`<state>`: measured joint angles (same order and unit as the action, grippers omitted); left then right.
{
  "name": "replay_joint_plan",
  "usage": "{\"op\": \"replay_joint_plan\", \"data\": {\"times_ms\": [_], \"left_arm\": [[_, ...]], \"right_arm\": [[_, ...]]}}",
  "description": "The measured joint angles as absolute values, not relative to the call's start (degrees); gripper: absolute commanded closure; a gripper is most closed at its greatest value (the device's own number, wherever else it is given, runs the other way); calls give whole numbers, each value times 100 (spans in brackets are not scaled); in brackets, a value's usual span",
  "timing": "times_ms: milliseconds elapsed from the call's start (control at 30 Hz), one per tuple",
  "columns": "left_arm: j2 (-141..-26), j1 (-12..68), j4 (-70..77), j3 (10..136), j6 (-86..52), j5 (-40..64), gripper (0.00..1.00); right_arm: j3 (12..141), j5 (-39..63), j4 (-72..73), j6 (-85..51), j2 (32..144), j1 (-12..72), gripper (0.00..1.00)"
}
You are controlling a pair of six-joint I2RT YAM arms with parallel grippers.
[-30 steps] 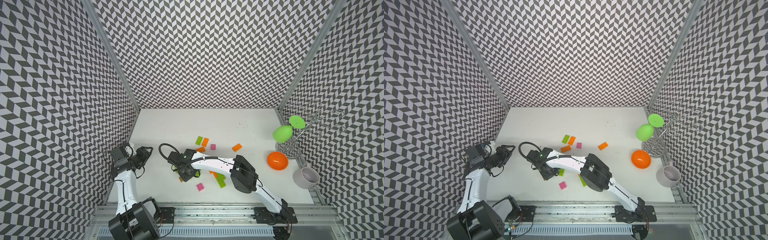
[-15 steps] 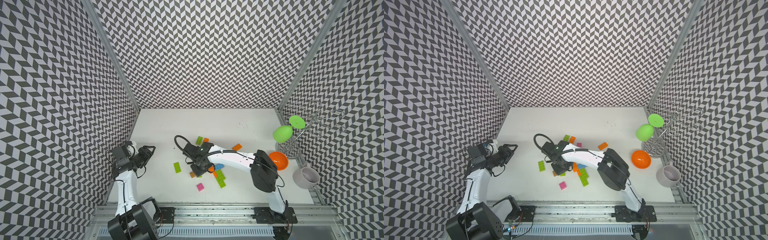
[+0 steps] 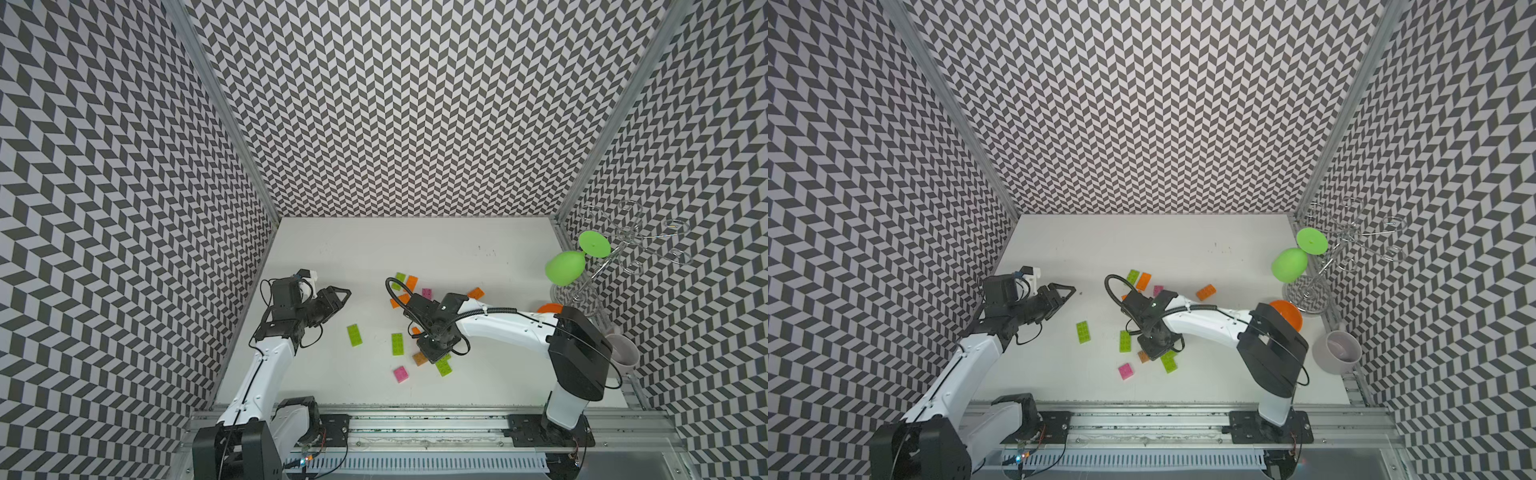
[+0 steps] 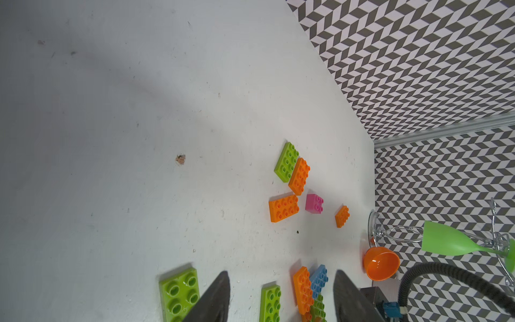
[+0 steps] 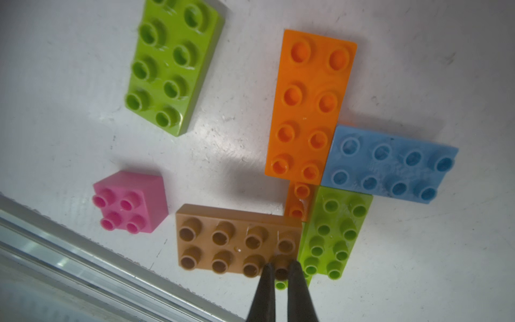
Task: Assemble a small pinwheel with lego
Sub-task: Assemble the lego brick with the lego brick.
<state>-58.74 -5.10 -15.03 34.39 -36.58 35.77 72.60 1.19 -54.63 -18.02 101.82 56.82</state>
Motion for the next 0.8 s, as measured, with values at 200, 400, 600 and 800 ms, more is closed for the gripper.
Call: {"op": "replay_joint_plan", "data": {"times_ms": [200, 400, 600, 800], "left_arm": [[-5876, -486, -1452, 3439, -3717, 3457, 40], [-5876, -486, -1422, 3428, -3717, 3409, 40], [-5876, -486, -1413, 3417, -3717, 3406, 41], [-5881, -486, -1400, 3380, -3717, 3404, 41]], "right_arm": [[7303, 132, -5223, -1778, 10274, 5649, 92], [7303, 130, -5194, -1737, 10390, 5579, 92], [7301, 128, -5194, -1723, 10405, 5520, 92], [7253, 132, -5177, -1699, 10429, 5498, 93]]}}
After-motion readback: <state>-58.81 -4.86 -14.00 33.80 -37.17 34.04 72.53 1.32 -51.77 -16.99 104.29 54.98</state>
